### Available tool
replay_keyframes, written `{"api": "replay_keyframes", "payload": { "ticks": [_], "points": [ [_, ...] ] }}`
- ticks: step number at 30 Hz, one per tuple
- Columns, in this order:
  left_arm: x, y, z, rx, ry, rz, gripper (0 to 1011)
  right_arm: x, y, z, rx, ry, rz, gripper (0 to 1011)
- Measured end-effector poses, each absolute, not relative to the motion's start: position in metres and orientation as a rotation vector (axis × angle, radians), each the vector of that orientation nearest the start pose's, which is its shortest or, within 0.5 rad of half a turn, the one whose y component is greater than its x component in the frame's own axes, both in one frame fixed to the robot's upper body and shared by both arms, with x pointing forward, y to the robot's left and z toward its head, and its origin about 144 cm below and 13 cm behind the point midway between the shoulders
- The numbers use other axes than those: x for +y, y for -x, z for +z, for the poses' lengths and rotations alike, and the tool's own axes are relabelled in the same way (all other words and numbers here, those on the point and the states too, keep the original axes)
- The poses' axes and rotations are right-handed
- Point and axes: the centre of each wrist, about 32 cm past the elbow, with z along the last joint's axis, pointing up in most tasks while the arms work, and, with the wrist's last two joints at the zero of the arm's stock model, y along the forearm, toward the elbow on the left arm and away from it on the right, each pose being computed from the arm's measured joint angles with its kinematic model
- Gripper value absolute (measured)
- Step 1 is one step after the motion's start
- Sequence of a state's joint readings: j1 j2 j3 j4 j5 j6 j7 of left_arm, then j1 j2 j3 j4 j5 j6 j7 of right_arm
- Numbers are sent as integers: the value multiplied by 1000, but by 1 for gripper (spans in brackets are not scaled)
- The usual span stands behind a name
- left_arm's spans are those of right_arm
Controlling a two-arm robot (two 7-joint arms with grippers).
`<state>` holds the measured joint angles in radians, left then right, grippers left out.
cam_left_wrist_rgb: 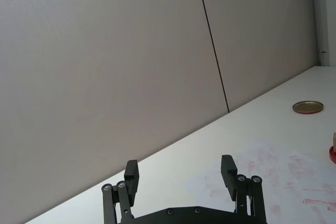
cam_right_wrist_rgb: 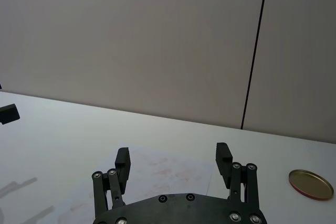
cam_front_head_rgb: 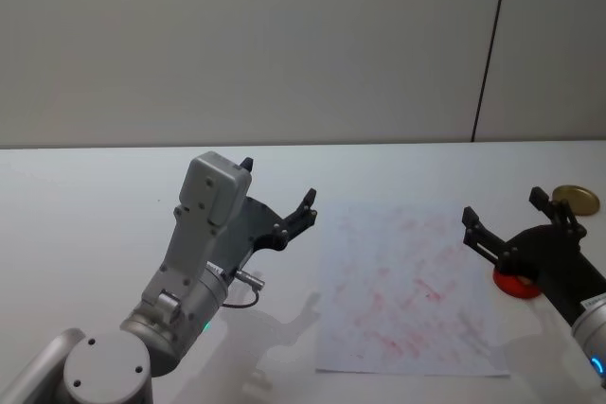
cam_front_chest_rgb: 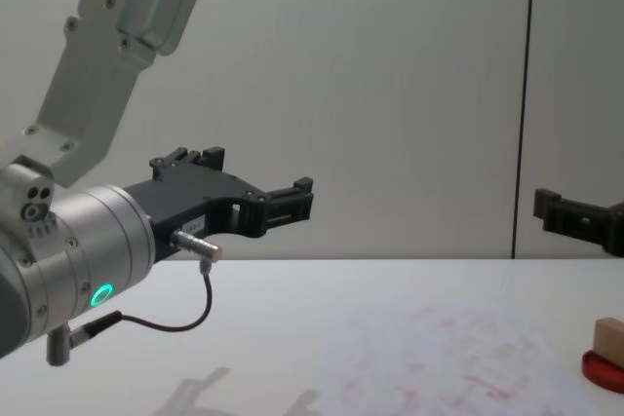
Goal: Use the one hand to pick up the stamp and affix it onto the A4 paper.
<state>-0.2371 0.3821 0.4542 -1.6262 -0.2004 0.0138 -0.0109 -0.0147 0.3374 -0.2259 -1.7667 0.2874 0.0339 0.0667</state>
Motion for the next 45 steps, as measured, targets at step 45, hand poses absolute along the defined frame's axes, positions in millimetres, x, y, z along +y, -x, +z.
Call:
{"api": "replay_keyframes", "payload": {
  "ticks": [45],
  "points": [
    [198, -492, 1204, -268, -61, 1124, 993, -276, -454, 1175, 54, 40, -1265, 1001]
  ]
}}
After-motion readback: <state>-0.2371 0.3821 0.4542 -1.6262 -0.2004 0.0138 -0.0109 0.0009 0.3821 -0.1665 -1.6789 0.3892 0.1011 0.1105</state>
